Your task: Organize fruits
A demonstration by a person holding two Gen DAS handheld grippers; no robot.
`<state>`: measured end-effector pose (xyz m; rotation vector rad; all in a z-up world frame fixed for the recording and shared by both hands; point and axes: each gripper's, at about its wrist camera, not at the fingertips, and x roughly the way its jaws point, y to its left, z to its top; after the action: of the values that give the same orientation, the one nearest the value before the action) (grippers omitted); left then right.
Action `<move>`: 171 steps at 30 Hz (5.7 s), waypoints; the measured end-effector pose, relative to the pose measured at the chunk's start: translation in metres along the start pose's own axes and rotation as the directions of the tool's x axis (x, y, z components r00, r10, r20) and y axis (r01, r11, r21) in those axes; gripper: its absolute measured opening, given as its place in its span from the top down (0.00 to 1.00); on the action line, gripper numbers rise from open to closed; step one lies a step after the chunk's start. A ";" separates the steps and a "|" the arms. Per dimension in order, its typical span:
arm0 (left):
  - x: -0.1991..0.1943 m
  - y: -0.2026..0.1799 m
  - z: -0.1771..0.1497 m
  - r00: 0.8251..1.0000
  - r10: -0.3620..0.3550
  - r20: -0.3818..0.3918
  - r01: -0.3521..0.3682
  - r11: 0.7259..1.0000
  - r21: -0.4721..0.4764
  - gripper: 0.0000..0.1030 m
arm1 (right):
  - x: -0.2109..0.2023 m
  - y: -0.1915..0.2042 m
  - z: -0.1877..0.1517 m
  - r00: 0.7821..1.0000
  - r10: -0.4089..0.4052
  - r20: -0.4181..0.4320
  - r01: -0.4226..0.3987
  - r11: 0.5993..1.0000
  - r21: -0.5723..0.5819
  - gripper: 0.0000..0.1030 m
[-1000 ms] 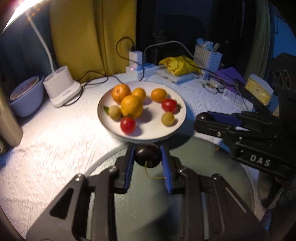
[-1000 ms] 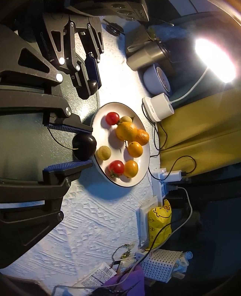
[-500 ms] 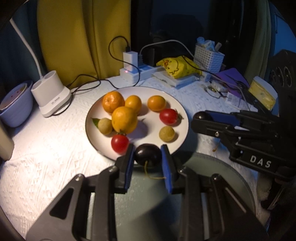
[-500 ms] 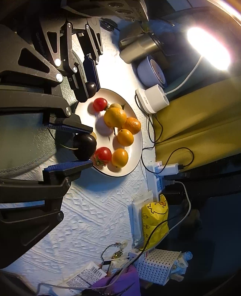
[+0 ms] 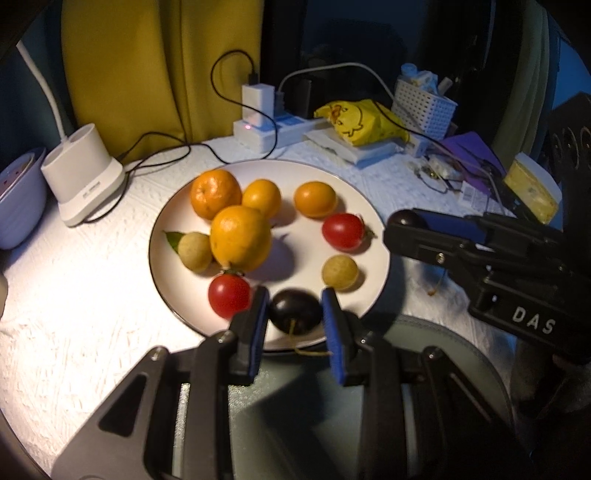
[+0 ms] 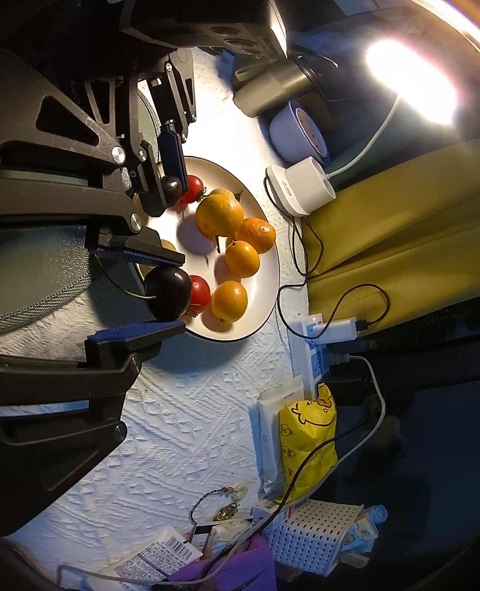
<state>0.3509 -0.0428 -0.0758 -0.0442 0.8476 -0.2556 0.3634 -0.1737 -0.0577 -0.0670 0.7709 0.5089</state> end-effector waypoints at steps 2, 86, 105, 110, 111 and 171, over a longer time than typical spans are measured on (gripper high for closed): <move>-0.001 0.001 0.000 1.000 -0.001 0.003 0.001 1.000 -0.004 0.71 | 0.003 0.000 0.002 1.000 -0.001 -0.001 0.001 1.000 -0.003 0.70; -0.162 0.016 -0.061 0.961 0.130 0.244 -0.101 0.986 -0.130 0.26 | -0.085 0.100 -0.015 0.996 -0.020 0.090 0.032 0.990 -0.140 0.69; -0.233 -0.007 -0.086 0.911 0.200 0.361 -0.161 0.978 -0.136 0.26 | -0.158 0.128 -0.037 0.983 -0.026 0.184 0.055 0.986 -0.159 0.67; -0.249 -0.015 -0.091 0.900 0.206 0.385 -0.169 0.977 -0.128 0.22 | -0.181 0.134 -0.040 0.972 -0.032 0.232 0.069 0.986 -0.151 0.55; -0.252 -0.015 -0.092 0.899 0.203 0.388 -0.165 0.978 -0.129 0.22 | -0.184 0.135 -0.040 0.971 -0.033 0.238 0.070 0.986 -0.150 0.52; -0.273 -0.016 -0.058 0.847 0.249 0.470 -0.217 0.969 -0.122 0.21 | -0.212 0.119 -0.020 0.939 -0.137 0.315 0.170 0.982 -0.078 0.33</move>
<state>0.1313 0.0116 0.0888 -0.0617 0.3533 0.0186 0.1671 -0.1626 0.0872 -0.1399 0.4275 0.3980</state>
